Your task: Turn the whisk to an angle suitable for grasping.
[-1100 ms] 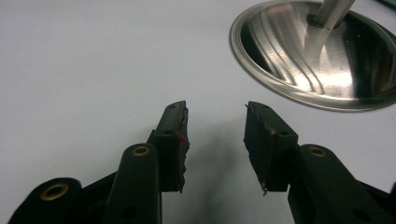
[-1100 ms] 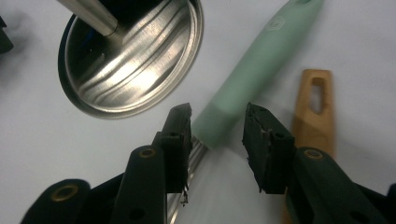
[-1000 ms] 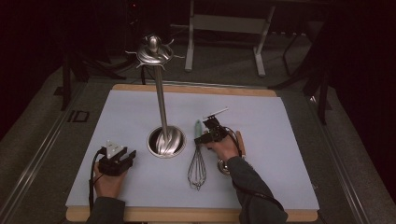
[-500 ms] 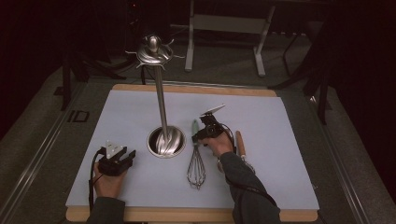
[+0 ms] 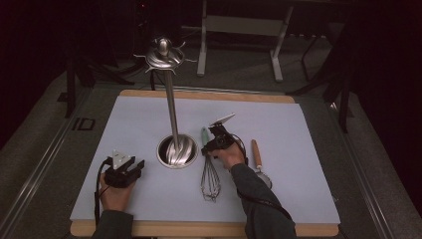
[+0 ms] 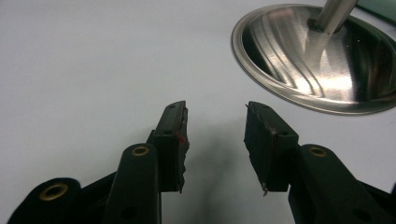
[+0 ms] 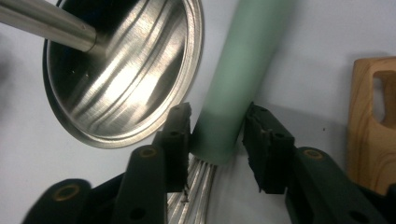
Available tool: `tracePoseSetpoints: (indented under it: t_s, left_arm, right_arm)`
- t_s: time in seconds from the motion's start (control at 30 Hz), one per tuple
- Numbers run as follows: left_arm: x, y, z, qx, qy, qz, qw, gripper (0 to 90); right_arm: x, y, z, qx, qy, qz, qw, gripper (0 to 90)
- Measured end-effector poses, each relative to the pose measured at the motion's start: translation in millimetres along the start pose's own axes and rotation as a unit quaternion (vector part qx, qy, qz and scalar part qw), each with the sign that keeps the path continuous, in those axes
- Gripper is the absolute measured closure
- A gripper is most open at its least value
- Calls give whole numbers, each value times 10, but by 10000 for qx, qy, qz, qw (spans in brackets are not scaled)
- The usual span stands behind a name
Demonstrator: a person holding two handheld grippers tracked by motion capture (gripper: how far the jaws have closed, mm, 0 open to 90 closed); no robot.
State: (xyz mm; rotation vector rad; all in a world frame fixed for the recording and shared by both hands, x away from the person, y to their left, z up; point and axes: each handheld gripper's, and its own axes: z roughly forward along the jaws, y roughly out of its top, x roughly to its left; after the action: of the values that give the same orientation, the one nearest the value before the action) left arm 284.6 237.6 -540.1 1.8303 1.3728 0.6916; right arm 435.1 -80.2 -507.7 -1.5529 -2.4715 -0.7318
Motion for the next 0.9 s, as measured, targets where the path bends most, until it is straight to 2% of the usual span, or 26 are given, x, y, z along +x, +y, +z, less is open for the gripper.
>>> tracePoseSetpoints:
  t_s: [0.07, 0.2, 0.4, 0.6, 0.7, 0.9]
  left_arm:
    - [1, -1, -2, -9, -4, 1, 10000, 594]
    - [1, -1, -3, -14, -8, 1, 10000, 594]
    - [0, -1, -3, -14, 0, 4, 10000, 594]
    - [-2, -3, -5, -27, 9, 6, 10000, 594]
    - [1, -3, -8, -33, 10, 10, 10000, 594]
    - [0, -4, -9, -43, 11, 6, 10000, 594]
  right_arm:
    - [2, -11, 8, -31, 147, 119, 9998, 691]
    - [42, -29, -23, -95, 67, 10, 9999, 692]
    - [-12, -60, -165, -334, 333, 110, 9988, 693]
    - [-28, -127, -381, -644, 636, -69, 9959, 693]
    - [-30, -156, -468, -731, 807, -269, 9937, 693]
    - [-27, -205, -635, -959, 960, -519, 9894, 693]
